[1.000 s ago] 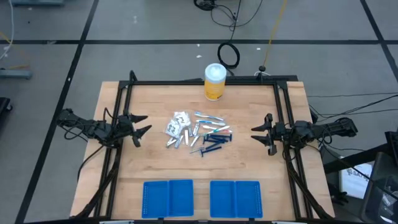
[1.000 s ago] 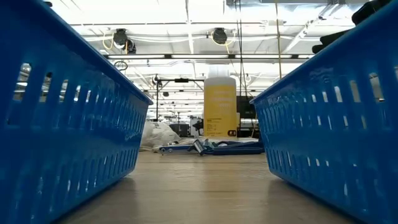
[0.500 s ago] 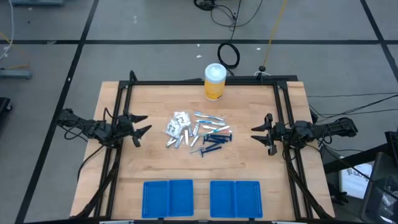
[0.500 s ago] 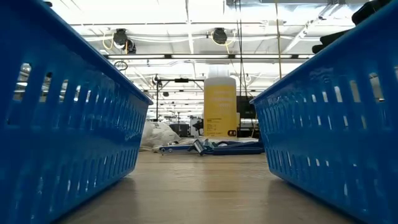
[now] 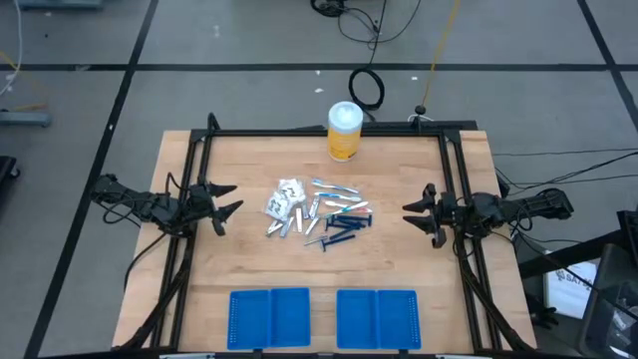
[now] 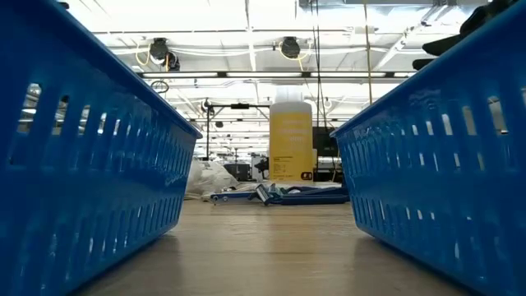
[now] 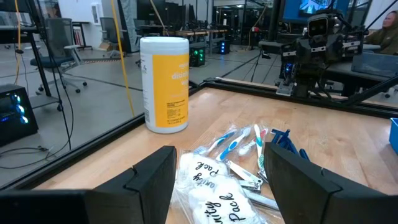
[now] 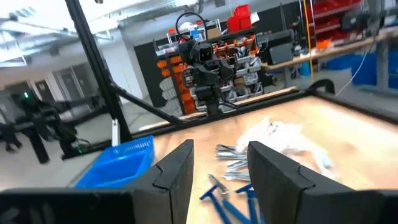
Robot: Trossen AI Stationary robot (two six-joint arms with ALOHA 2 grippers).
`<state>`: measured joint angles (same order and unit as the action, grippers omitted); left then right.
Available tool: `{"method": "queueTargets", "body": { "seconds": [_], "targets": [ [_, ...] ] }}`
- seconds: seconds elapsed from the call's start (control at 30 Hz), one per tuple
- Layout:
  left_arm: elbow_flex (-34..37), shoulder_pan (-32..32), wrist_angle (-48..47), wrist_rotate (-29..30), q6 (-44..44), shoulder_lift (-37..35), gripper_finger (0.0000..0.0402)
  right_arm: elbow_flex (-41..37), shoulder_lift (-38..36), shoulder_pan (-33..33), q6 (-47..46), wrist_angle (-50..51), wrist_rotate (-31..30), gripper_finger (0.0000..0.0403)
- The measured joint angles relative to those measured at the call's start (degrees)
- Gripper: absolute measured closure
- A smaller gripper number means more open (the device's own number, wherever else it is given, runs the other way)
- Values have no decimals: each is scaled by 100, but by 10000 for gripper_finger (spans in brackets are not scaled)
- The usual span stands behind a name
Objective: Pick & Place Travel size toiletries
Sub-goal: Put the blue toothbrush into the blue basket
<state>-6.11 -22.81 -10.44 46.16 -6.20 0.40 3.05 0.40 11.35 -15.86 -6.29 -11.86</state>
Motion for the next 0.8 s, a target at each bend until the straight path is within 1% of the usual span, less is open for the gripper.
{"method": "queueTargets", "body": {
  "seconds": [0.3,0.47,0.6,0.67,0.8],
  "targets": [
    [1,0,0,2,1,0,162,0,2,0,-27,50,-22,264],
    [2,0,0,2,1,0,163,0,4,0,732,73,-11,264],
    [1,0,0,2,-1,0,163,-7,108,0,764,101,-37,264],
    [2,0,0,-1,-1,0,162,-7,200,0,769,42,-241,264],
    [2,0,2,1,-1,0,163,-7,486,-2,753,22,-1042,262]
  ]
}}
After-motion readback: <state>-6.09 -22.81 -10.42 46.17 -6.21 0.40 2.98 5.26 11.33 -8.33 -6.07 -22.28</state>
